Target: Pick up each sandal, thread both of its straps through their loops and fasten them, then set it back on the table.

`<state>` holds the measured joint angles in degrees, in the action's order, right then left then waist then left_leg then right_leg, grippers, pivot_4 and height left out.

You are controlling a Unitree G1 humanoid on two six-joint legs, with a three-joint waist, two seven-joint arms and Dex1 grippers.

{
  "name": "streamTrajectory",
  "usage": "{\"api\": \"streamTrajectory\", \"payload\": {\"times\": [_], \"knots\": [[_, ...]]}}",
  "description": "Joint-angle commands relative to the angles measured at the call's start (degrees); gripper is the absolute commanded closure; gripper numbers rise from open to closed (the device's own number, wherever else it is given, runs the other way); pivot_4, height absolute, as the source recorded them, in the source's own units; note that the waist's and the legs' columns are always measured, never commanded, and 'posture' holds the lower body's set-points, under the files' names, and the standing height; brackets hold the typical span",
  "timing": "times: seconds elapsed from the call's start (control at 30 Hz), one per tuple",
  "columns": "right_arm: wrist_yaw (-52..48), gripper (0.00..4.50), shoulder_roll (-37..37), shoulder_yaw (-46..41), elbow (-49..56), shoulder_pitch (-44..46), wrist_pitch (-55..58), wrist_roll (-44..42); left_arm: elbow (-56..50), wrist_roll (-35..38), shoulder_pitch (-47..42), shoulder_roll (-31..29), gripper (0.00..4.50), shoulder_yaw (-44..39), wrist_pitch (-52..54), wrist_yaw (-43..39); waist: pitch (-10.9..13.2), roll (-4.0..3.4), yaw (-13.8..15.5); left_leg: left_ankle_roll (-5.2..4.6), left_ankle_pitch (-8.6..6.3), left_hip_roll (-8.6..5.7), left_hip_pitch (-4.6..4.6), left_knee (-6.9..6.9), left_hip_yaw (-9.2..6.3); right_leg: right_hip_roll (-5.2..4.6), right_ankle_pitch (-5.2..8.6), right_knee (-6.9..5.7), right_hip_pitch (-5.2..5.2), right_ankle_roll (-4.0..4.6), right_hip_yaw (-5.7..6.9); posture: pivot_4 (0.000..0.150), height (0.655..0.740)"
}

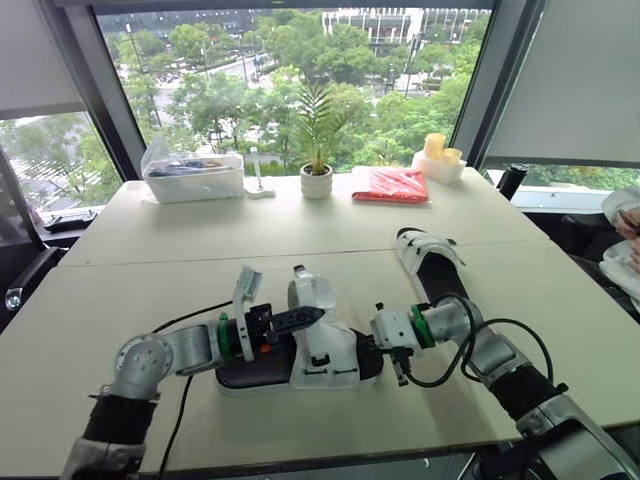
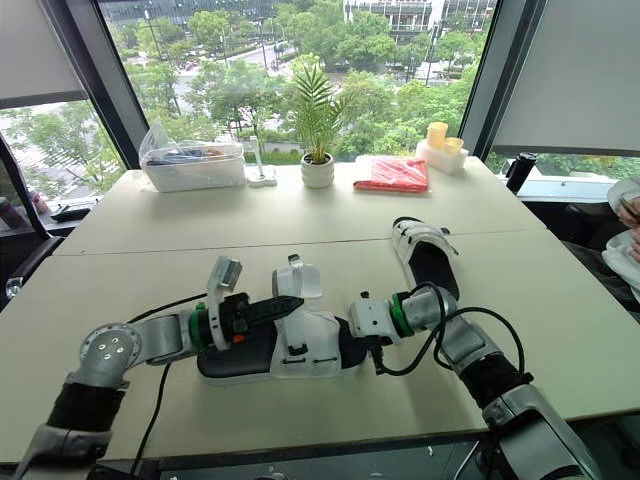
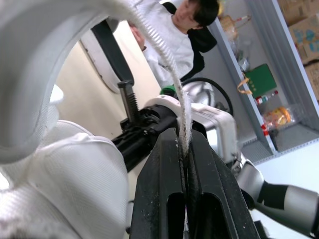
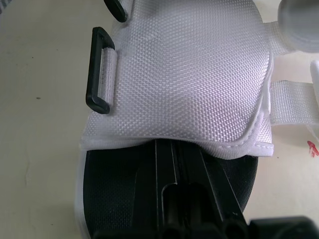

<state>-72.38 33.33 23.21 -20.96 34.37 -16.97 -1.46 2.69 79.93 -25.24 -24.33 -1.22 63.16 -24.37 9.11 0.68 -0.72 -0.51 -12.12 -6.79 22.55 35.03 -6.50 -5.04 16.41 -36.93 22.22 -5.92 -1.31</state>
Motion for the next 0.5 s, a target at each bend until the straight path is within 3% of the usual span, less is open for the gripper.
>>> {"api": "streamTrajectory", "payload": {"times": [0.03, 0.23, 0.5], "knots": [[1.6, 4.5, 0.3, 1.2, -4.2, -0.8, 2.1, 4.6, 1.5, -4.0, -1.8, 0.7, 4.46, -0.2, -0.1, -3.2, 0.0, 0.0, 0.0, 0.0, 0.0, 0.0, 0.0, 0.0, 0.0, 0.0, 0.0, 0.0, 0.0, 0.0, 0.0, 0.15, 0.74], [1.7, 4.5, 0.3, 1.2, -3.9, -0.9, 2.2, 4.7, 2.5, -7.0, -3.4, -0.6, 4.46, -1.0, 3.7, -8.9, 0.0, 0.02, 0.0, 0.01, 0.0, 0.0, 0.0, -0.01, -0.01, 0.0, 0.0, 0.0, 0.0, 0.01, 0.0, 0.15, 0.74], [1.8, 4.5, 0.4, 1.1, -3.6, -1.1, 2.2, 4.7, 3.2, -6.1, -6.1, 0.5, 4.46, -3.8, 8.9, -8.1, 0.0, 0.08, 0.0, 0.01, 0.0, 0.0, 0.0, -0.02, -0.02, 0.0, 0.0, 0.01, 0.0, 0.0, 0.0, 0.15, 0.74]]}}
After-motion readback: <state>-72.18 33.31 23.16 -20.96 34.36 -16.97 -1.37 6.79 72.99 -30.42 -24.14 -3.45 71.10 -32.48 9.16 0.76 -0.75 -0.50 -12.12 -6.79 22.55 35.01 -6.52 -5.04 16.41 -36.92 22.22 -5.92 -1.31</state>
